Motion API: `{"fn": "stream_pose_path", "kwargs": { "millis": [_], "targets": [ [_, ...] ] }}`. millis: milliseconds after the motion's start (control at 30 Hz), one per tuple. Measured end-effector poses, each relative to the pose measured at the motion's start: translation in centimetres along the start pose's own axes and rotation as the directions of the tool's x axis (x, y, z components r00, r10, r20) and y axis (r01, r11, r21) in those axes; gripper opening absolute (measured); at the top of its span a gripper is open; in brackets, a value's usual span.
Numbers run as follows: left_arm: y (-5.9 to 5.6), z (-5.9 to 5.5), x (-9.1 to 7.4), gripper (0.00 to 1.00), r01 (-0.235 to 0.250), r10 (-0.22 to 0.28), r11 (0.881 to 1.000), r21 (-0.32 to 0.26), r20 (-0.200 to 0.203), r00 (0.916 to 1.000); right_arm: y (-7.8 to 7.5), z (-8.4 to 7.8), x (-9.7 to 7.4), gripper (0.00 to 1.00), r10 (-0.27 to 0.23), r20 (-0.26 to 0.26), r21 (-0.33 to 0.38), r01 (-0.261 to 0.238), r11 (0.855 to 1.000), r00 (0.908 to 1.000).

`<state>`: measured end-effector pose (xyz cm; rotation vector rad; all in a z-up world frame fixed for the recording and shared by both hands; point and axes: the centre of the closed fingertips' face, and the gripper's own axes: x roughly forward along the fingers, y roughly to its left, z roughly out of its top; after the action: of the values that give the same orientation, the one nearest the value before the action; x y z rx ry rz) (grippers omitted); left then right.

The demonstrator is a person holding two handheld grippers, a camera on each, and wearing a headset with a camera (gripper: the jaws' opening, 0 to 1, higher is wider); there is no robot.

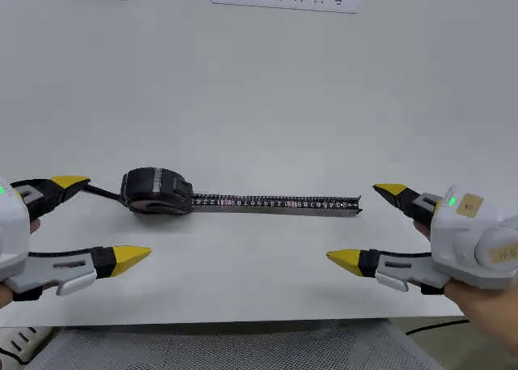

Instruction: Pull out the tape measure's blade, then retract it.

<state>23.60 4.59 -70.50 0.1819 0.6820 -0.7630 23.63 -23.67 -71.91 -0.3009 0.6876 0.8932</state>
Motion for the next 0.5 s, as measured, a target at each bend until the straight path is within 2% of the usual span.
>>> {"fn": "stream_pose_path", "kwargs": {
  "millis": [67, 367, 500],
  "targets": [
    [-0.2, -0.2, -0.2, 0.75, -0.001, 0.001, 1.0, -0.024, 0.005, 1.0, 0.2, -0.1, -0.2, 0.74, -0.004, 0.004, 0.005, 0.004, 1.0, 1.0],
    [-1.0, -1.2, -0.7, 0.79, -0.023, 0.023, 0.999, -0.042, 0.008, 0.9997, 1.3, -0.4, -0.4, 0.8, -0.006, 0.02, 0.031, 0.006, 0.999, 0.9998],
    [-1.8, -1.7, -0.7, 0.8, -0.019, 0.019, 0.999, -0.043, 0.004, 0.9998, 1.6, -0.7, -0.5, 0.82, -0.01, 0.029, 0.047, 0.008, 0.999, 0.9995]
  ]
}}
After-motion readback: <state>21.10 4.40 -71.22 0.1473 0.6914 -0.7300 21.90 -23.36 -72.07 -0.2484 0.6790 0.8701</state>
